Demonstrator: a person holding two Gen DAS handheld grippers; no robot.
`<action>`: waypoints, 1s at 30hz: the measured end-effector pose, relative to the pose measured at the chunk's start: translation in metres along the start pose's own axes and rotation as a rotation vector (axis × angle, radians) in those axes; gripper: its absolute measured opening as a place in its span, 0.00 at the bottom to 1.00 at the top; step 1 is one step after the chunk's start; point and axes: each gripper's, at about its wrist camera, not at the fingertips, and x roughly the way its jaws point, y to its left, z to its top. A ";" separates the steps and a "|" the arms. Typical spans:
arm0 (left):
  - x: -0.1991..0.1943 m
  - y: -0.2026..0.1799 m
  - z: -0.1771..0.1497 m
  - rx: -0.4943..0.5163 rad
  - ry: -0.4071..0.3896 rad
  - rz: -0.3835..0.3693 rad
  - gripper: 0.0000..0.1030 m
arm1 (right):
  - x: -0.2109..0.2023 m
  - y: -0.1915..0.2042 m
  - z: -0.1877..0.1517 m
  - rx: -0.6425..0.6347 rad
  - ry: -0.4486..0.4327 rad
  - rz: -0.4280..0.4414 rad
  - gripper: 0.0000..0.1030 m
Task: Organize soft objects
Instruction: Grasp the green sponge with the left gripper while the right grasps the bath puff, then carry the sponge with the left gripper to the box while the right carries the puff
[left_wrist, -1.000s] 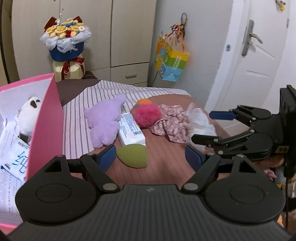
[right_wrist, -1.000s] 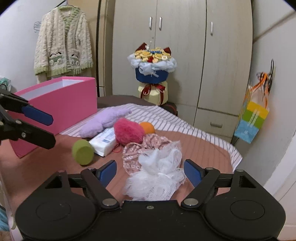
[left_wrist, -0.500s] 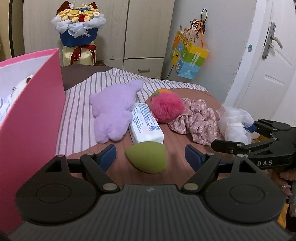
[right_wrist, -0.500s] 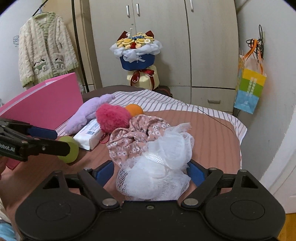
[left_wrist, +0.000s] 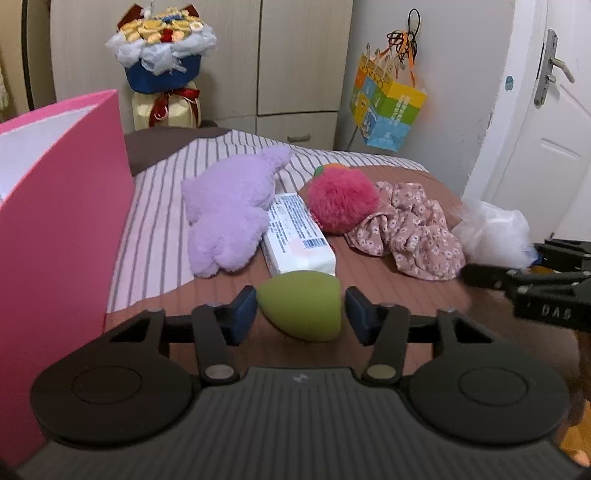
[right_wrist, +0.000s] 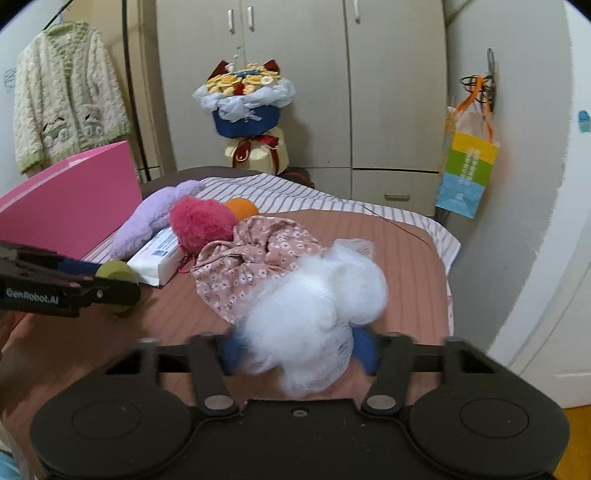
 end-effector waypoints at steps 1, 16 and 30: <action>-0.002 0.000 -0.001 0.003 -0.004 0.000 0.46 | -0.001 -0.001 -0.001 0.012 -0.002 -0.002 0.41; -0.050 0.002 -0.024 -0.019 0.025 -0.066 0.46 | -0.041 0.012 -0.019 0.006 -0.006 0.002 0.35; -0.110 0.007 -0.042 0.035 0.067 -0.078 0.46 | -0.078 0.063 -0.026 -0.012 0.072 0.298 0.35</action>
